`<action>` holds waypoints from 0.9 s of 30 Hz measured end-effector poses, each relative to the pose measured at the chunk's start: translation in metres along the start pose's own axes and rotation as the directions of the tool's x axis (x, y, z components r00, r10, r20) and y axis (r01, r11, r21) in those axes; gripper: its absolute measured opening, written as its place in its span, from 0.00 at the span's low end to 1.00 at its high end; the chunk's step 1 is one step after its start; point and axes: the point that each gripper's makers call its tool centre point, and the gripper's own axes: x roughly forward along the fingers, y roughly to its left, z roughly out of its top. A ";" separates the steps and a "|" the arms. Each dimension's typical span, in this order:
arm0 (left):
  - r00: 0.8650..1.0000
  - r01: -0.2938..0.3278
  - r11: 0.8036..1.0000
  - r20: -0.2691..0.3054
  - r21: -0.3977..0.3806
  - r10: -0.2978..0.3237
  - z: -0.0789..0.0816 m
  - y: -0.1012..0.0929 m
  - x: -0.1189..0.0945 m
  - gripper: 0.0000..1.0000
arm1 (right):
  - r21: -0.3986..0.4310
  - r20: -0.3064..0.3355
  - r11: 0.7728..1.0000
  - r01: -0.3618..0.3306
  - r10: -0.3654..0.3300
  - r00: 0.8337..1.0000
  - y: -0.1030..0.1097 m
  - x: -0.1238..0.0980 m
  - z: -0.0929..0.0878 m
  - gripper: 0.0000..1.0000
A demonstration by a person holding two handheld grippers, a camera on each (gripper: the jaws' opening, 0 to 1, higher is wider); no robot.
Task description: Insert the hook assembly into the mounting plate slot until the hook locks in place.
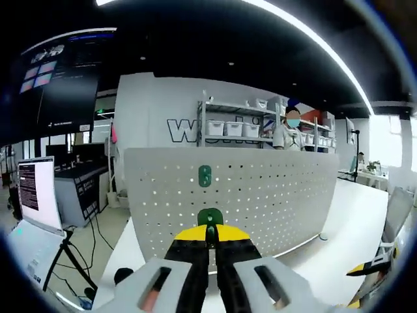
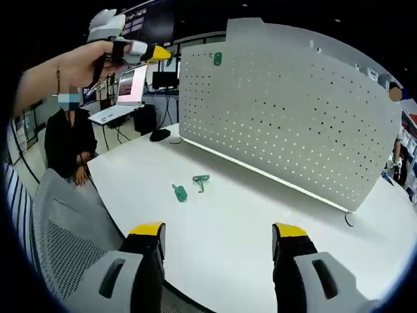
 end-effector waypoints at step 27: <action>0.981 -0.131 0.987 0.157 0.091 0.116 0.043 0.030 0.062 0.01 | -0.054 0.000 0.998 -0.018 0.018 1.000 0.004 0.008 -0.012 0.61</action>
